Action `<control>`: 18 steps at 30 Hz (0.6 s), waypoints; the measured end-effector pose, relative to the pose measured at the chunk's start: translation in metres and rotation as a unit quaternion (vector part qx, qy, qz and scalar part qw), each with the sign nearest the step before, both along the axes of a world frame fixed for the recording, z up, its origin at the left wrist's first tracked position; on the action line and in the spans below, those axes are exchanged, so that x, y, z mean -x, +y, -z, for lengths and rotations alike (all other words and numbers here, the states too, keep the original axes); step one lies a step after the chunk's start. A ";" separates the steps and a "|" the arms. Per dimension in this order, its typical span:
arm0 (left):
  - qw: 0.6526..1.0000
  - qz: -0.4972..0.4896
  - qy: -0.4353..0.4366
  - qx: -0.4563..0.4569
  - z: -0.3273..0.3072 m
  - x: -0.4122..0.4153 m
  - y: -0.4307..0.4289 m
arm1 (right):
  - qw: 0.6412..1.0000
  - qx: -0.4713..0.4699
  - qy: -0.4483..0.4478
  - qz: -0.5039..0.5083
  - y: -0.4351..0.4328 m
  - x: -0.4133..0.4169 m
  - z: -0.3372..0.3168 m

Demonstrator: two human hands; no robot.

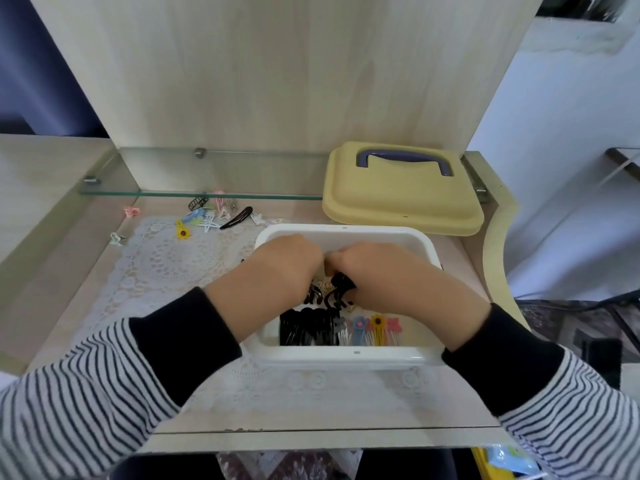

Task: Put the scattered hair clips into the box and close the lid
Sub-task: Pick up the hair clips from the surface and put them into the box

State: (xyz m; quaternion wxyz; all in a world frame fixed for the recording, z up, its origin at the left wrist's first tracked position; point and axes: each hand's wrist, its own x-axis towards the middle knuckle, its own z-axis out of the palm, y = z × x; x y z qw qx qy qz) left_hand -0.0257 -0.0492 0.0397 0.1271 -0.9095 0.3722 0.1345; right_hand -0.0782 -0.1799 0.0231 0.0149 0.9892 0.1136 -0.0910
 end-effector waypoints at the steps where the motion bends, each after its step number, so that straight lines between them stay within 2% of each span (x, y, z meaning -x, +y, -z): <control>1: 1.000 0.002 -0.002 -0.001 0.000 0.000 0.000 | 1.000 -0.015 0.007 0.001 -0.001 -0.001 0.000; 4: 1.000 0.000 -0.007 -0.001 0.000 -0.001 0.000 | 0.998 -0.058 0.028 0.011 -0.005 -0.004 0.000; 12: 1.000 0.005 -0.004 0.020 -0.001 -0.003 0.006 | 0.994 -0.089 0.016 0.060 -0.015 -0.001 -0.013; 15: 0.997 0.003 0.008 0.076 -0.005 -0.002 0.013 | 0.988 -0.129 0.011 0.079 -0.017 0.006 -0.023; 18: 0.984 0.006 0.004 0.176 -0.010 -0.002 0.028 | 0.978 -0.188 -0.020 0.092 -0.014 0.012 -0.032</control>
